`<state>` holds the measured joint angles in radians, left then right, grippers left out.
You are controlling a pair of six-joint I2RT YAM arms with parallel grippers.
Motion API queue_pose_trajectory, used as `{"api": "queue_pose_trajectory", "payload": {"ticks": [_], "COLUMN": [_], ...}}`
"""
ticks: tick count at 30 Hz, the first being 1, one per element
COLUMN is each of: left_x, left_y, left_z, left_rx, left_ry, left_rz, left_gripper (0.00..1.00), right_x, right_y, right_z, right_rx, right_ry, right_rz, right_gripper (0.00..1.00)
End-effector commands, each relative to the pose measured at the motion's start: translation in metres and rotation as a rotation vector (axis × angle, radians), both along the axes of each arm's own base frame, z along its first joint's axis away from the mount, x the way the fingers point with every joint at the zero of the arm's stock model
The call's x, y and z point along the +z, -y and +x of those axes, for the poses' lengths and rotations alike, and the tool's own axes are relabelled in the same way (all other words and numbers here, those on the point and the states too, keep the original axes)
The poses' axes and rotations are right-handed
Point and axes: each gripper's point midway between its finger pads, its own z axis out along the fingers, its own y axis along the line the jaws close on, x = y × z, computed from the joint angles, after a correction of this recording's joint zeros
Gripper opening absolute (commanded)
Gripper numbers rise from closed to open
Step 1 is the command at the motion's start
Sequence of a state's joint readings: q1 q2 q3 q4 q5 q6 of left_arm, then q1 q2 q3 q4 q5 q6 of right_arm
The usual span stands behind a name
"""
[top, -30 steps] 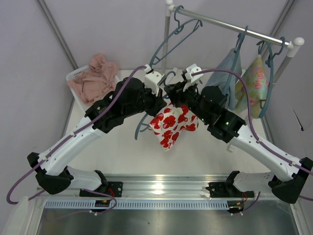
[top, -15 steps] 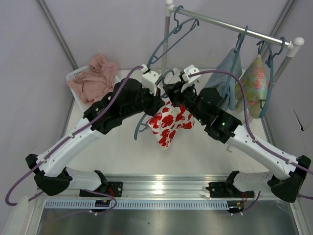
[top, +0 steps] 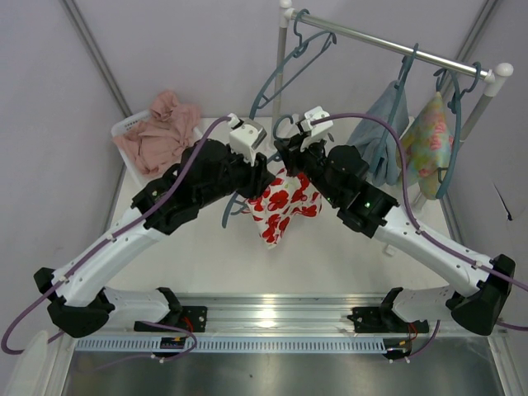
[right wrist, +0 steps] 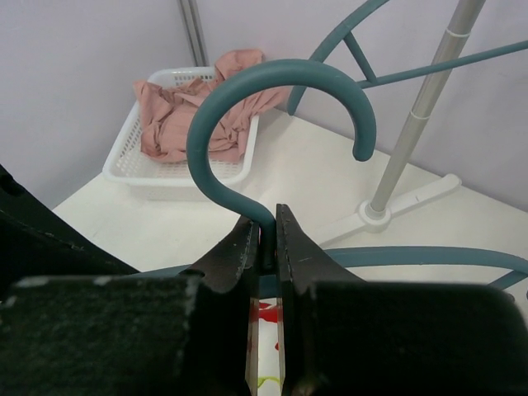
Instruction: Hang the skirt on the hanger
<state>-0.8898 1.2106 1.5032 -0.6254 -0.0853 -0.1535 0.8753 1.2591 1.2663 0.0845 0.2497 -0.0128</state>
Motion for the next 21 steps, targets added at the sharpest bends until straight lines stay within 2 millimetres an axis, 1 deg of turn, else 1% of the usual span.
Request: {"api": "queue_pose_trajectory", "payload": {"ticks": [1, 4, 8, 9, 12, 13, 15, 17, 19, 21], "left_x": [0.006, -0.002, -0.008, -0.015, -0.013, -0.022, -0.018, -0.016, -0.009, -0.007], "left_y": [-0.001, -0.005, -0.01, -0.011, -0.012, -0.012, -0.015, -0.016, -0.018, -0.021], "left_z": [-0.004, -0.001, 0.004, 0.005, 0.007, 0.003, 0.007, 0.001, 0.0, -0.001], "left_rx": [-0.016, -0.001, 0.019, 0.02, 0.008, -0.018, -0.015, -0.047, -0.051, -0.054], "left_ry": [0.032, 0.043, 0.05, 0.043, 0.051, 0.035, 0.04, 0.044, 0.069, 0.076], "left_rz": [-0.005, 0.018, 0.042, 0.057, 0.025, 0.02, -0.013, -0.035, -0.054, -0.058], "left_gripper": [0.44, 0.4, 0.37, 0.36, 0.36, 0.36, 0.36, 0.36, 0.35, 0.33], "right_x": [0.052, 0.055, 0.059, 0.06, 0.062, 0.062, 0.064, 0.064, 0.062, 0.062], "right_y": [0.012, 0.009, 0.01, 0.011, 0.01, 0.009, 0.007, 0.006, 0.005, 0.006], "right_z": [0.004, 0.001, 0.002, 0.002, 0.0, 0.0, 0.0, 0.001, 0.002, 0.005], "right_rx": [-0.047, -0.023, -0.033, -0.034, -0.023, -0.018, -0.002, 0.009, 0.012, 0.009], "right_ry": [0.116, 0.134, 0.146, 0.147, 0.154, 0.152, 0.137, 0.132, 0.13, 0.127], "right_rz": [0.103, 0.096, 0.093, 0.092, 0.089, 0.087, 0.097, 0.105, 0.103, 0.105], "right_gripper": [0.0, 0.0, 0.0, 0.0, 0.0, 0.0, 0.0, 0.0, 0.0, 0.0]}}
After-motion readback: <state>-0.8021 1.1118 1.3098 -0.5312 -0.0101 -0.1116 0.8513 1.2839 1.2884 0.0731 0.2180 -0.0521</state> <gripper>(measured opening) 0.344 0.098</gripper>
